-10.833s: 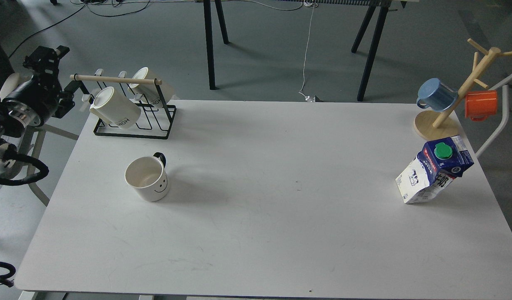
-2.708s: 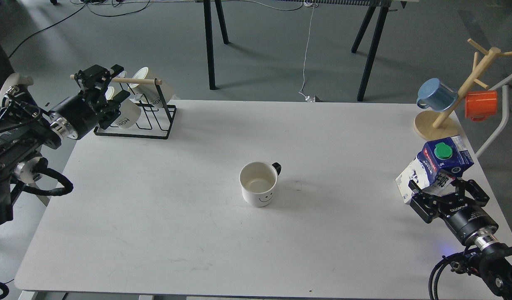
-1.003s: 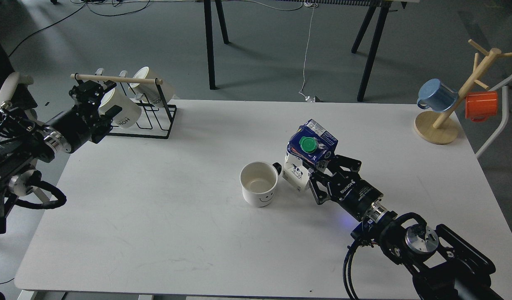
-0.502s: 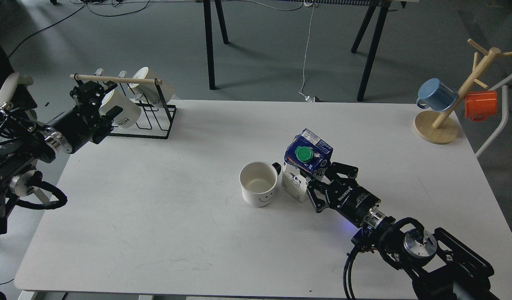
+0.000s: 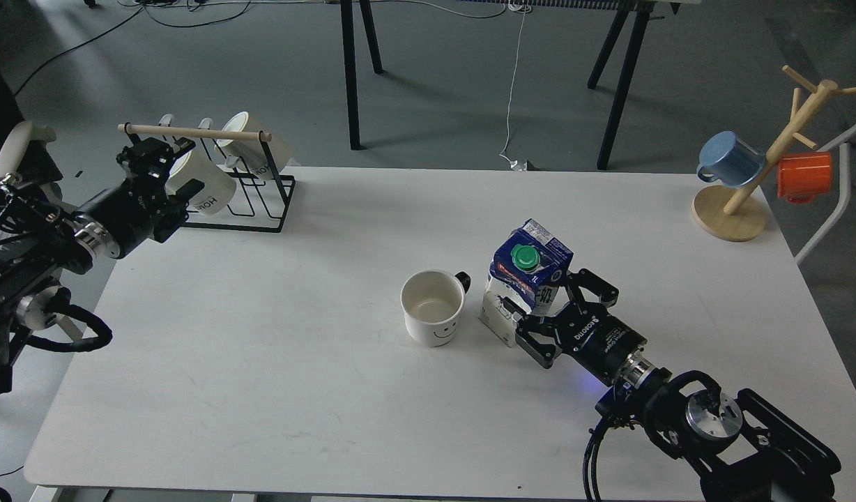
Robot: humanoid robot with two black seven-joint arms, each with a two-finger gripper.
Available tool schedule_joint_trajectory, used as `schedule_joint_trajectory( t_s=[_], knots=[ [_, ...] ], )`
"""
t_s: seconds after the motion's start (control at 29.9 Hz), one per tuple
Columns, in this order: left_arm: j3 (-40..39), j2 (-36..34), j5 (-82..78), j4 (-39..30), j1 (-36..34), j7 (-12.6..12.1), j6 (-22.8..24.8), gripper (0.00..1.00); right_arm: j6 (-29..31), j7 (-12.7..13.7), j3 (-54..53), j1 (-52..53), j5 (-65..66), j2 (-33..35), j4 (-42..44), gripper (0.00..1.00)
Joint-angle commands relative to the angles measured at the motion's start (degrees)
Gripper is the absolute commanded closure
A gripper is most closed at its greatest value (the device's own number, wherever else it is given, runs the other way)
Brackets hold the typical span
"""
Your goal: Place cup and milk with both arms
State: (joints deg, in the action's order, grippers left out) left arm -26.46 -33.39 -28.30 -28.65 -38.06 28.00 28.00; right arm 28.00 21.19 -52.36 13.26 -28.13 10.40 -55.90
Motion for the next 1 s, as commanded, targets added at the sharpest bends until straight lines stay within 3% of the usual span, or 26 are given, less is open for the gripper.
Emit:
schedule_joint_trajectory(
  t_s=[0.0, 0.27, 0.37, 0.57, 0.8, 0.97],
  knots=[
    [0.0, -0.1, 0.0, 0.0, 0.0, 0.0, 0.0, 0.24, 0.0, 0.0, -0.1, -3.8, -0.1, 4.0, -5.2, 0.04],
    [0.0, 0.2, 0.1, 0.0, 0.0, 0.0, 0.0, 0.24, 0.0, 0.0, -10.4, -17.6, -0.3, 16.7, -18.9, 0.03],
    [-0.1, 0.5, 0.3, 0.0, 0.4, 0.0, 0.0, 0.24, 0.0, 0.1, -16.0, -20.2, -0.6, 22.6, -20.2, 0.03],
    [-0.4, 1.3, 0.3, 0.0, 2.3, 0.0, 0.0, 0.24, 0.0, 0.0, -25.5, -16.8, -0.7, 29.3, -16.5, 0.03],
    [-0.9, 0.4, 0.8, -0.3, 3.2, 0.0, 0.0, 0.24, 0.0, 0.2, -21.1, -1.7, -0.8, 30.8, -2.1, 0.03],
    [-3.2, -0.6, 1.0, -0.7, 3.5, 0.0, 0.0, 0.25, 0.0, 0.2, -20.2, 0.5, -0.7, 30.6, -0.3, 0.03]
  ],
)
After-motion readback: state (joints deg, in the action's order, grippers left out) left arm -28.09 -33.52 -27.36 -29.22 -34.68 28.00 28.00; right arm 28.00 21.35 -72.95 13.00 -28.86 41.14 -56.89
